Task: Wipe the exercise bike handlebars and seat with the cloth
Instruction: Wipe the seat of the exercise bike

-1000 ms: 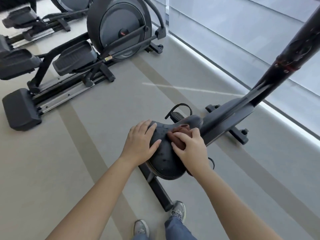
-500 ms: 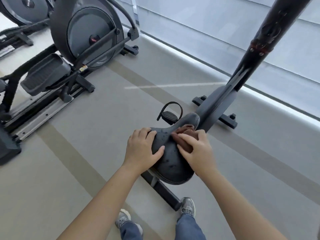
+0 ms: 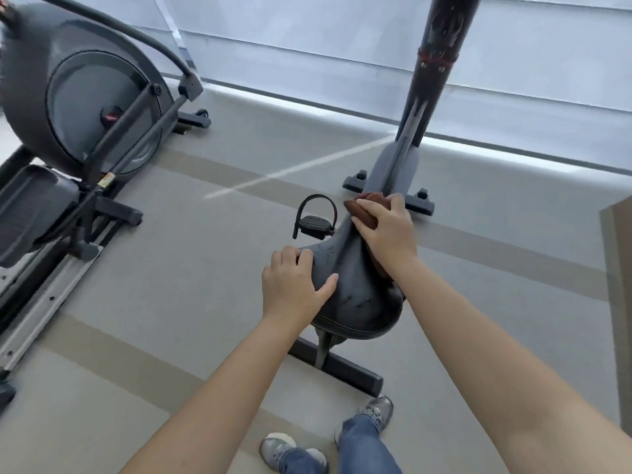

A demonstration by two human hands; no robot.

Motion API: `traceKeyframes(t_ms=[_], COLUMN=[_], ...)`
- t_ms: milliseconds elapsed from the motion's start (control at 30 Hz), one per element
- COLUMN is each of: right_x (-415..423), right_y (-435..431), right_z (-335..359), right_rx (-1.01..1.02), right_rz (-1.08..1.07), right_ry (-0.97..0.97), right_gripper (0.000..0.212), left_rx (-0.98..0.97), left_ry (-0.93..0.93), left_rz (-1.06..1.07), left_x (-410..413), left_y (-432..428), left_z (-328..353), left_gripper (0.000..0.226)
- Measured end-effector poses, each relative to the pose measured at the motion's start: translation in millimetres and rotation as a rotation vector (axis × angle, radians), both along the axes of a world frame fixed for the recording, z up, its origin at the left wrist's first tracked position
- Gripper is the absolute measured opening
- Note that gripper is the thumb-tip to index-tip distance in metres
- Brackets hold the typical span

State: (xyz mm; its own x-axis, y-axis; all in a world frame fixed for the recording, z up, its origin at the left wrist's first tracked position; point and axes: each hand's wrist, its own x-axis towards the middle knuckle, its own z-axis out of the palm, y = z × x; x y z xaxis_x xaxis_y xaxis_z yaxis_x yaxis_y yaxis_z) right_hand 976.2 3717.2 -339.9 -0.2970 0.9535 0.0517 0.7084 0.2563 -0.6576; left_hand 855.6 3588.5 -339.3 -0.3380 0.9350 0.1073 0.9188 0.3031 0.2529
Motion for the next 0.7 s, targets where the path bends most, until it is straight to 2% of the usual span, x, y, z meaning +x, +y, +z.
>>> traceKeyframes(t_ms=[133, 200, 267, 367, 633, 700], right_x=[13.5, 37.1, 56.7, 58.1, 15.2, 19.3], right_y=[-11.1, -37.3, -67.5, -79.5, 6.6, 1.1], right_z=[4.3, 4.4, 5.3, 0.4, -11.2, -10.3], right_rx=[-0.101, -0.082, -0.046, 0.012, -0.05, -0.091], right_rz=[0.1, 0.233, 0.273, 0.191, 0.018, 0.065], right_ry=[0.006, -0.021, -0.019, 0.009, 0.211, 0.19], right_gripper=[0.033, 0.031, 0.03, 0.028, 0.033, 0.033], left_rx=[0.022, 0.023, 0.019, 0.035, 0.053, 0.056], left_ry=[-0.002, -0.005, -0.011, -0.008, -0.021, -0.022], left_rz=[0.004, -0.001, -0.004, 0.007, 0.046, 0.059], left_x=[-1.3, -1.8, -0.9, 1.1, 0.8, 1.4], left_y=[-0.1, -0.2, -0.5, -1.3, 0.5, 1.1], left_z=[-1.3, -1.4, -1.0, -1.1, -7.2, -7.3], left_gripper=[0.044, 0.044, 0.043, 0.043, 0.046, 0.046])
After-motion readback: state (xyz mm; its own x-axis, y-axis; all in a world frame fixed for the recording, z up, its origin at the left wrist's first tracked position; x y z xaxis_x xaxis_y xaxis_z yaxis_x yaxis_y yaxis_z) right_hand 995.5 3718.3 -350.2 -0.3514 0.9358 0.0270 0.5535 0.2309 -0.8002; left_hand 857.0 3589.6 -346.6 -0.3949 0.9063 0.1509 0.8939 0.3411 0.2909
